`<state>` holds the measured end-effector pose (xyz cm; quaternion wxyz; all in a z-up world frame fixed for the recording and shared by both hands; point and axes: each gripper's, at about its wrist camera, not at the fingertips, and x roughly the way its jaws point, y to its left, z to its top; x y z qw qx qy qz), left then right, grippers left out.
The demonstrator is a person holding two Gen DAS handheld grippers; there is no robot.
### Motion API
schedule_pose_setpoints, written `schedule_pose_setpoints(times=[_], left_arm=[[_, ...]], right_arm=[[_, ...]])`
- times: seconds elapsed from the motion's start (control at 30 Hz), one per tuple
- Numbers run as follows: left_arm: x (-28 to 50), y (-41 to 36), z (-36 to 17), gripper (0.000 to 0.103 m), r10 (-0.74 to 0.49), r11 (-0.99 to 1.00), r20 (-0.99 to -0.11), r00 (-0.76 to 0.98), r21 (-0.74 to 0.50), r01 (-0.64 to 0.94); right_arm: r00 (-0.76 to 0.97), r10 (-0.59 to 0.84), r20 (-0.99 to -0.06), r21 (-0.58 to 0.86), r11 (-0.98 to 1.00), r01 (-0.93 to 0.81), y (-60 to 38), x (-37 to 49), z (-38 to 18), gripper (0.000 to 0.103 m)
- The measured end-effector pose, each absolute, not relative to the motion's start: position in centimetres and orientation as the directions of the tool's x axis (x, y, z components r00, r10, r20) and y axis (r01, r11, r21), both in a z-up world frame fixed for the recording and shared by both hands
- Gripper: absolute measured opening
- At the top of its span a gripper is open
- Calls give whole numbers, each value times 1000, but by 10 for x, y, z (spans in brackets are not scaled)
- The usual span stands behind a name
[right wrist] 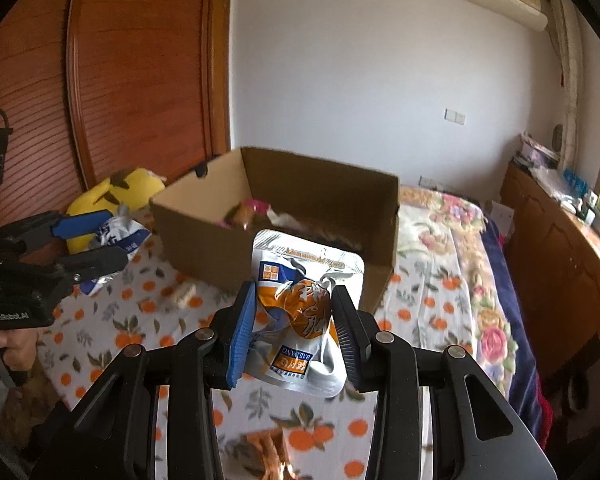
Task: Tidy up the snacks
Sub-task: 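Carry both packets over the box and open both grippers to drop them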
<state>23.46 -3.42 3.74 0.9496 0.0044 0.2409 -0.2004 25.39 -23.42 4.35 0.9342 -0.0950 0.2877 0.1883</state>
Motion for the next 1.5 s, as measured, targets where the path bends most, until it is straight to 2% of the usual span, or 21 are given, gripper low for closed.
schedule_pose_setpoints(times=[0.4, 1.03, 1.5], left_arm=[[303, -27, 46, 67, -382, 916, -452, 806, -71, 395], [375, -29, 11, 68, -371, 922, -500, 782, -99, 373], [385, -34, -4, 76, -353, 928, -543, 762, -100, 358]], right_arm=[[786, 318, -530, -104, 896, -432, -206, 311, 62, 38], [772, 276, -573, -103, 910, -402, -183, 387, 22, 38], [736, 259, -626, -86, 915, -395, -177, 404, -9, 40]])
